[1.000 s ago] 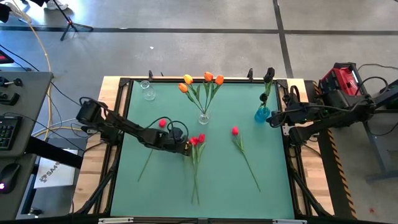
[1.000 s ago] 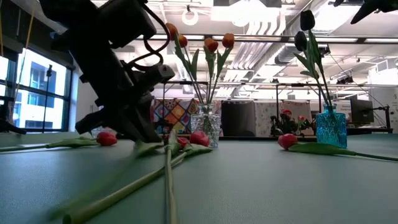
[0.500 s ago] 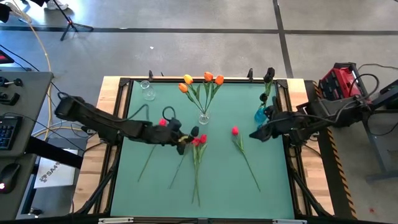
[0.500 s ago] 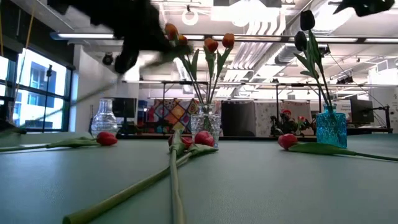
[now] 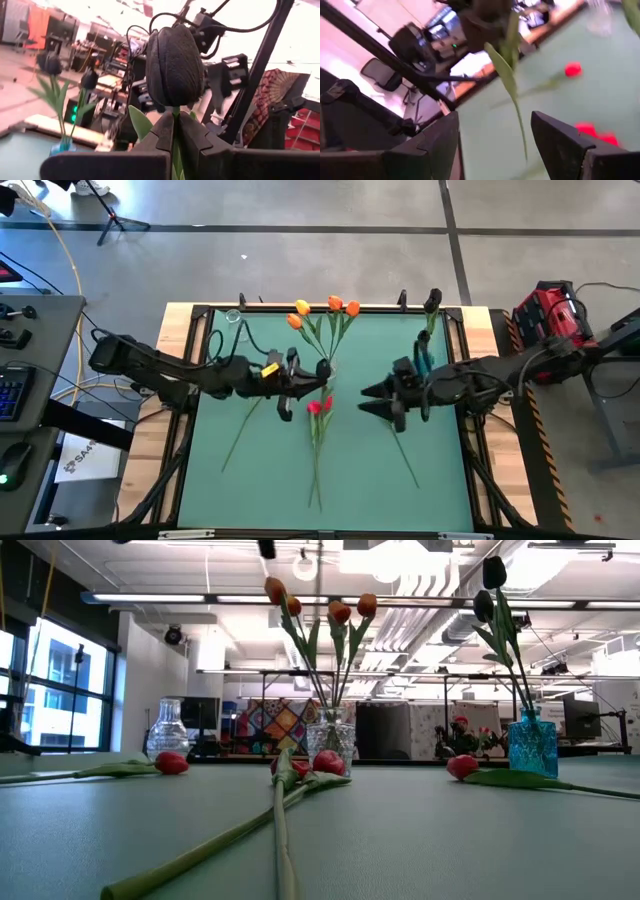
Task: Sort flowers into vase by color
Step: Put the black tulip into the blue vase
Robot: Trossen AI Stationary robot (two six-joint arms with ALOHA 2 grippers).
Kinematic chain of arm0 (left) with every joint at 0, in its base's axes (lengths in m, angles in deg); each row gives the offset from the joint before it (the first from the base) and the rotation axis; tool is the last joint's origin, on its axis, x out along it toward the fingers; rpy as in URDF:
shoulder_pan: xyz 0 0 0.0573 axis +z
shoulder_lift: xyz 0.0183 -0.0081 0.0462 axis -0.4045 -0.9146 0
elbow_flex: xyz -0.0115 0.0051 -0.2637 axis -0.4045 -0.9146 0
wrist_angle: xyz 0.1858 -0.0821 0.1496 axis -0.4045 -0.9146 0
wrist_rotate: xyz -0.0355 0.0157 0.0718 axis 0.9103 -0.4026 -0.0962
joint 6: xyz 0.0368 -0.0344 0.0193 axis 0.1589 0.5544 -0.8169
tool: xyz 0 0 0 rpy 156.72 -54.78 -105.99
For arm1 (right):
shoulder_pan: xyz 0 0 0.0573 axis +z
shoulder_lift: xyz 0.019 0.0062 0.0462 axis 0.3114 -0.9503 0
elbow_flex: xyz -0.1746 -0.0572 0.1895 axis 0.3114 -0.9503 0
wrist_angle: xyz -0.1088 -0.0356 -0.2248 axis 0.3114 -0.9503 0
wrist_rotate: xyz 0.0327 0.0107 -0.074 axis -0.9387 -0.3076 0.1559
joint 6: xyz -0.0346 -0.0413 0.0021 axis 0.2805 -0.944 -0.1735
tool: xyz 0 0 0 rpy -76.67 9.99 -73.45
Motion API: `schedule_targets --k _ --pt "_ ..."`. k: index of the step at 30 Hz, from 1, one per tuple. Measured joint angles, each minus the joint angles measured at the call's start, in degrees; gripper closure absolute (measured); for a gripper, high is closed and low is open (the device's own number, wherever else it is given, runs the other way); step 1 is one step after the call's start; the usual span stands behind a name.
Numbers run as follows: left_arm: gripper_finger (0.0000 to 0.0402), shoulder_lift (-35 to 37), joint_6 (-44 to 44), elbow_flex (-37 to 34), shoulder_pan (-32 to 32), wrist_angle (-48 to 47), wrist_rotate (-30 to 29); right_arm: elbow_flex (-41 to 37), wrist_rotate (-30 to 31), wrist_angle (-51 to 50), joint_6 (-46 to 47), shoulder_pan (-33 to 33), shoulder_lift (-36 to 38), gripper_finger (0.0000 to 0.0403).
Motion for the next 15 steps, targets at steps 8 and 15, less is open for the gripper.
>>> schedule_targets --k 8,15 --pt "0.0401 -5.90 -0.82 8.32 2.90 0.07 1.64 0.00 5.42 6.12 -6.02 -2.95 -4.91 0.0165" --pt "0.0401 -9.12 -1.40 11.73 3.57 0.02 3.65 0.02 8.45 7.22 -7.94 -3.24 -5.33 0.0177"
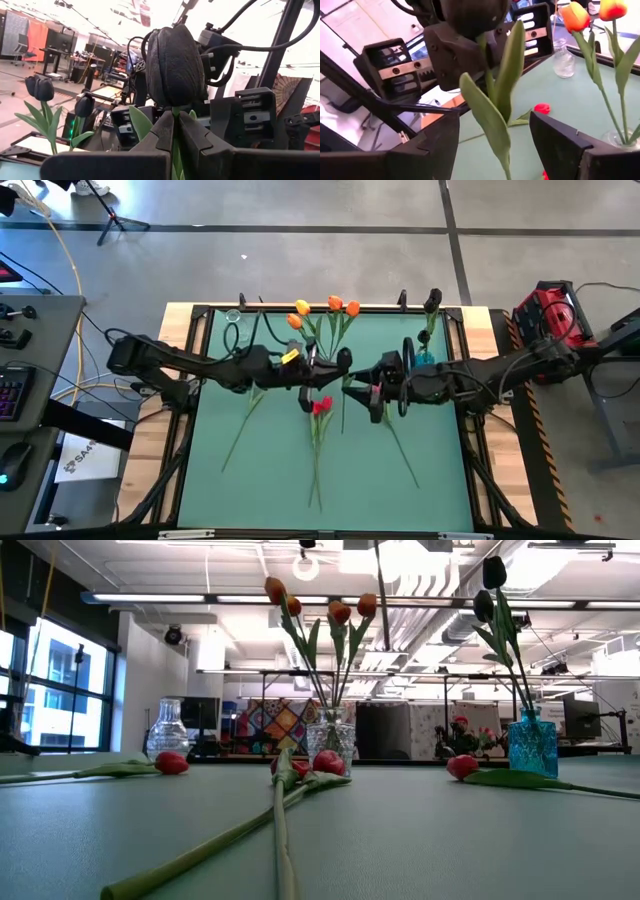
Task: Sort flowers into vase by color
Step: Put the black tulip into the blue vase
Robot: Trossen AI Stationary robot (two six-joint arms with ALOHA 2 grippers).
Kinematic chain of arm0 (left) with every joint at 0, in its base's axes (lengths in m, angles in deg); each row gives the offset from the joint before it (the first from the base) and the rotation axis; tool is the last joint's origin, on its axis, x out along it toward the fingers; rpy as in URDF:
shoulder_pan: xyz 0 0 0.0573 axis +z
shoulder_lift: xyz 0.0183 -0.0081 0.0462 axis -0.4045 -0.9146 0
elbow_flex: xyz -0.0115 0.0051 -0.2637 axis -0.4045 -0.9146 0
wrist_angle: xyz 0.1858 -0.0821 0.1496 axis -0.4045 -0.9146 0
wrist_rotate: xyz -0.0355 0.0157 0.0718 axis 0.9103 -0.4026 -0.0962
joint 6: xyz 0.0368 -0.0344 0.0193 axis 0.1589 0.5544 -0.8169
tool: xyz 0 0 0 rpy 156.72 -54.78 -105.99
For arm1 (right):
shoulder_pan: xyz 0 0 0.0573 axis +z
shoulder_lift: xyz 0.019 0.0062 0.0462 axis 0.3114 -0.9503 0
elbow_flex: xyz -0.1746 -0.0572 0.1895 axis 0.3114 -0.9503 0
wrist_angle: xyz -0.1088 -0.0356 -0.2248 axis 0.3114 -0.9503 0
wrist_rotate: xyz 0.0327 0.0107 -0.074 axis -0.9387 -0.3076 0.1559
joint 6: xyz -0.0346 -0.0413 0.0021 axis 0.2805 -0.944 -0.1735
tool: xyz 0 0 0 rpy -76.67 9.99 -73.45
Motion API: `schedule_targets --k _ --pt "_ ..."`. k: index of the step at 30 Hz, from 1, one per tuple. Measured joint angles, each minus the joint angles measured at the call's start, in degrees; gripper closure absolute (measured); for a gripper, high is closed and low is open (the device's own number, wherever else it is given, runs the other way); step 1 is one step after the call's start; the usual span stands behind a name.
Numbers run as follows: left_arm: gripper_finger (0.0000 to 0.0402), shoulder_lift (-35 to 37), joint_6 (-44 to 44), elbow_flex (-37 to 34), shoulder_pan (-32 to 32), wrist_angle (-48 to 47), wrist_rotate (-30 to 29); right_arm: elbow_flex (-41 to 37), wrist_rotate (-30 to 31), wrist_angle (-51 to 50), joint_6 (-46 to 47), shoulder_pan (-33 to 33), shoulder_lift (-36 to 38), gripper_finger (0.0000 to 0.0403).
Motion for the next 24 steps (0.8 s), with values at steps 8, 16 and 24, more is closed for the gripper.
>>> schedule_targets --k 8,16,24 --pt "0.0401 -0.17 -0.64 0.25 0.36 0.03 -0.02 0.02 3.61 -1.51 -0.67 -1.28 -0.28 0.0233" --pt "0.0400 -0.17 -0.71 0.25 0.79 0.00 -0.17 0.02 -1.62 -1.49 -1.08 -3.37 -0.28 0.0273" --pt "0.0395 -0.14 -0.88 0.25 0.83 -0.97 -0.13 0.02 -1.86 -1.52 -1.51 -3.37 -0.28 0.0276"
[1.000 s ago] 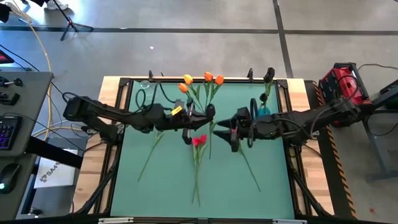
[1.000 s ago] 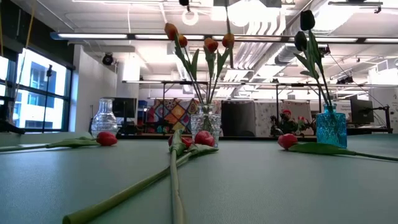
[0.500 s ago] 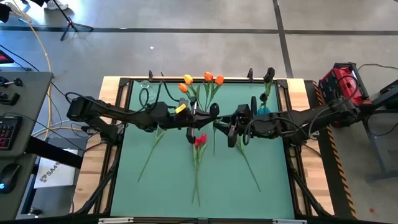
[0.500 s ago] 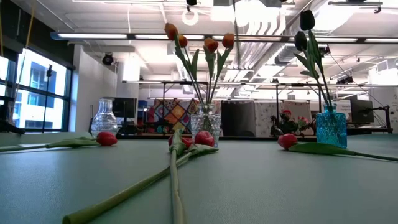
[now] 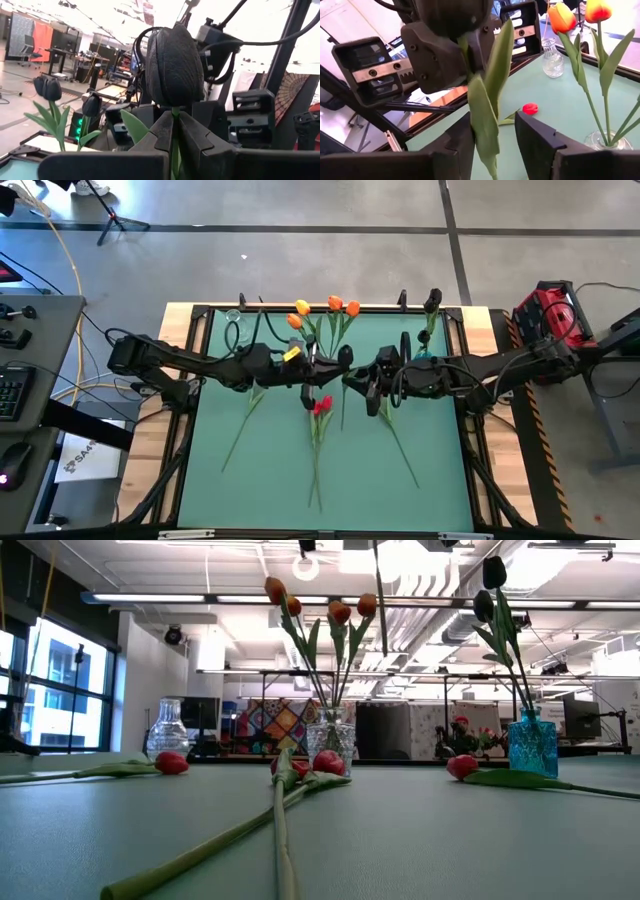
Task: Sort flowers into vase by color
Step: Put the black tulip into the blue vase
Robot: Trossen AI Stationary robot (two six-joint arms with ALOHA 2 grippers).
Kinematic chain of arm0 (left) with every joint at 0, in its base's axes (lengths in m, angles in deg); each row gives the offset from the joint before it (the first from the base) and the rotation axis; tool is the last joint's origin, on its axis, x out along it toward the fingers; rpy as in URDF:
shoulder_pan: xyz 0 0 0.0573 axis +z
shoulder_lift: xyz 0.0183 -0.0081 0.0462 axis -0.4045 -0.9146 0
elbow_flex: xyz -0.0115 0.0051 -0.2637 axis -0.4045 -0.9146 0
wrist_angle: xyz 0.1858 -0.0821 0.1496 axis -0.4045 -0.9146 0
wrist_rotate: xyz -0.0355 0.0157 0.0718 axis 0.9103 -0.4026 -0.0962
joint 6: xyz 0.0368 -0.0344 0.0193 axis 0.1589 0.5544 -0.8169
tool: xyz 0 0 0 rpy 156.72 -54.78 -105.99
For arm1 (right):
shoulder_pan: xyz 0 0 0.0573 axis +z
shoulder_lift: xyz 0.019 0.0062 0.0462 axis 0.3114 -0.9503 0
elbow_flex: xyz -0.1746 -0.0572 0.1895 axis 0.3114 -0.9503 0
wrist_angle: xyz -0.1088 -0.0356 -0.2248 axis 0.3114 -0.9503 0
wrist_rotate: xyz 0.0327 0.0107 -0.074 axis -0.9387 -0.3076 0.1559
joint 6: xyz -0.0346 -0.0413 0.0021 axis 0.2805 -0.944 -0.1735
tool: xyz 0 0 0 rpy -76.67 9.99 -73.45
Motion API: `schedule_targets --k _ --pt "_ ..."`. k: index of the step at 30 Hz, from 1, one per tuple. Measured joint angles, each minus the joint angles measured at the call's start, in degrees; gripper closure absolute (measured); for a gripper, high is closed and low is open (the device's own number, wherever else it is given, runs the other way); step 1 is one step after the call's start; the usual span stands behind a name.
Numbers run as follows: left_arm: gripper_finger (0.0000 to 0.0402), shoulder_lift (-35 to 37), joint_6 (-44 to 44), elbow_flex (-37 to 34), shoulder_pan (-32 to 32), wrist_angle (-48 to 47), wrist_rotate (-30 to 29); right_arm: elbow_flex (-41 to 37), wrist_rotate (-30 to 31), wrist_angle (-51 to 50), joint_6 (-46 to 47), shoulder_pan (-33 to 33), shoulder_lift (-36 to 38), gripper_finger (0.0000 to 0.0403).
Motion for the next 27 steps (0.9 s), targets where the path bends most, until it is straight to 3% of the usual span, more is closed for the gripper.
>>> schedule_targets --k 8,16,27 --pt "0.0391 0.00 0.44 0.00 0.26 -0.99 -1.01 0.00 0.42 0.01 -0.33 -0.02 0.00 0.0327" --pt "0.0350 0.00 0.50 0.00 0.28 -1.26 -1.15 0.00 0.42 0.20 -1.69 -0.02 0.00 0.0394" --pt "0.0313 0.47 0.04 0.00 0.99 -2.06 -1.38 0.00 1.97 0.36 -3.11 -0.39 0.23 0.0399"
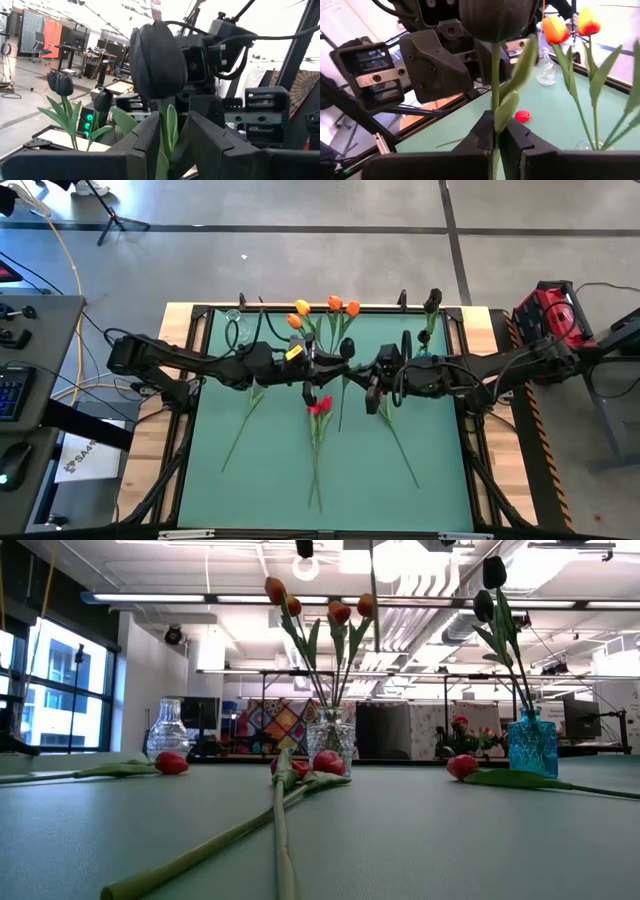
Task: Sort flowers into vase by color
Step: Put the black tulip into the blue vase
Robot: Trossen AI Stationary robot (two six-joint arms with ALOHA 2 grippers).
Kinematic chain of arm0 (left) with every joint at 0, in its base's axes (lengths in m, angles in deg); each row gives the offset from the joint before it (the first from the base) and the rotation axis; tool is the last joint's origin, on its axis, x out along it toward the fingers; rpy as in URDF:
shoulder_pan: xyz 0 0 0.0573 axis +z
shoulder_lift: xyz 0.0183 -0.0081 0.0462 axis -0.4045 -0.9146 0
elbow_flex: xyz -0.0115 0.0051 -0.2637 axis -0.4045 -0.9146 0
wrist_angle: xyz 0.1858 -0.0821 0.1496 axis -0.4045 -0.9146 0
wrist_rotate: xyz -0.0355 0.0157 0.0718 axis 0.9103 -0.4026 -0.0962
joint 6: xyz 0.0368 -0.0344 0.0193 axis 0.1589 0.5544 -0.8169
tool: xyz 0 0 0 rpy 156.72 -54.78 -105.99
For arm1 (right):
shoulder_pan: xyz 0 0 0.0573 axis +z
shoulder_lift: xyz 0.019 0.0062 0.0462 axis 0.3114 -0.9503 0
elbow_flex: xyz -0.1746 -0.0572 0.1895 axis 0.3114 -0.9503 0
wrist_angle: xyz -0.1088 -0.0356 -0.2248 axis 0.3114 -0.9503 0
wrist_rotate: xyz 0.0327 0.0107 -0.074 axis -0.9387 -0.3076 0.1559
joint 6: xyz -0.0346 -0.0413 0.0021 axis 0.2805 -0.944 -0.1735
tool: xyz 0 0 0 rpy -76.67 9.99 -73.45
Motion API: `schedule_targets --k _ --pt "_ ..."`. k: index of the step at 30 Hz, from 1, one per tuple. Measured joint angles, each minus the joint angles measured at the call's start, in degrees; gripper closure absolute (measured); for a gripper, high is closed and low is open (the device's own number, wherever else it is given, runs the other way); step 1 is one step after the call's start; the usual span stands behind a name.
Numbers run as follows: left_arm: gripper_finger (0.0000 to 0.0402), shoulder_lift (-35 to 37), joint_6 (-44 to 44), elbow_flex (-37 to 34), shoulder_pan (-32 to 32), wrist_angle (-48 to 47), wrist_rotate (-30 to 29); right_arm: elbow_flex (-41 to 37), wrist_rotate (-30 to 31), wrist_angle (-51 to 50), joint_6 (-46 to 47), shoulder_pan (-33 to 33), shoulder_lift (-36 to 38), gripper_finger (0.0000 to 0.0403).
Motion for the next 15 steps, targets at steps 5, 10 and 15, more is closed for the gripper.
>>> schedule_targets --k 5,10,15 --pt "0.0311 2.66 -0.09 0.00 0.83 -3.84 0.07 0.00 5.15 -4.62 0.58 0.64 2.58 0.0401" --pt "0.0311 6.63 -2.63 0.00 1.18 -13.64 0.07 0.01 12.88 -13.87 2.58 2.49 8.55 0.0402" --pt "0.0311 10.05 -4.21 0.00 1.18 -20.01 -0.15 0.02 19.96 -24.38 5.65 4.39 15.01 0.0402"
